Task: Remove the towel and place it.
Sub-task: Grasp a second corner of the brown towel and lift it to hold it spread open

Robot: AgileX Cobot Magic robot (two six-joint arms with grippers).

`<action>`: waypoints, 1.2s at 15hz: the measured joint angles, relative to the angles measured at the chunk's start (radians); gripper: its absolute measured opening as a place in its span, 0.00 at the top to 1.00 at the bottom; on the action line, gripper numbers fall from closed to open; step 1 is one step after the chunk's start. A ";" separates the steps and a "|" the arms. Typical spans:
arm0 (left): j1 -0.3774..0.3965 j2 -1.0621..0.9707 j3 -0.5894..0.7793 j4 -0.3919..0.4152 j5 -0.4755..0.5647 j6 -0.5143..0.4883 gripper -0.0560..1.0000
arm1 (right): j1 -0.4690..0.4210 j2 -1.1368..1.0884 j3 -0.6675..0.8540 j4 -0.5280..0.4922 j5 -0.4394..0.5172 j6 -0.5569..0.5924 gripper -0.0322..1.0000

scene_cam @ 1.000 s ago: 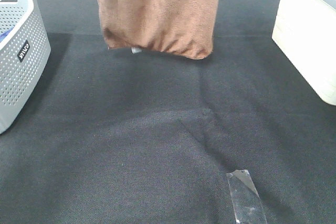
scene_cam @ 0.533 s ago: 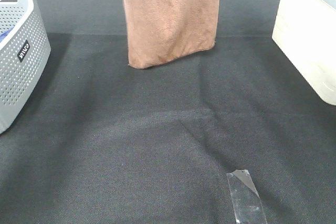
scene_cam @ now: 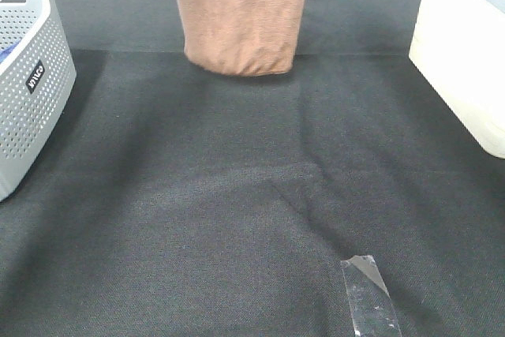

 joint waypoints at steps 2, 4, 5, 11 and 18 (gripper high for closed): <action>0.000 0.002 -0.002 0.014 0.021 0.000 0.95 | -0.001 0.012 -0.003 0.000 0.009 0.009 0.97; 0.000 0.003 -0.002 0.020 0.063 0.000 0.95 | -0.002 0.017 -0.003 0.000 0.041 0.023 0.97; 0.000 0.003 -0.002 0.020 0.103 0.000 0.95 | -0.004 0.017 -0.003 0.001 0.068 0.025 0.97; -0.070 0.003 -0.002 -0.147 0.767 0.072 0.95 | -0.012 0.018 -0.003 0.073 0.459 0.083 0.97; -0.099 -0.058 -0.006 -0.430 1.454 0.076 0.95 | -0.012 -0.048 -0.005 0.041 1.060 0.212 0.97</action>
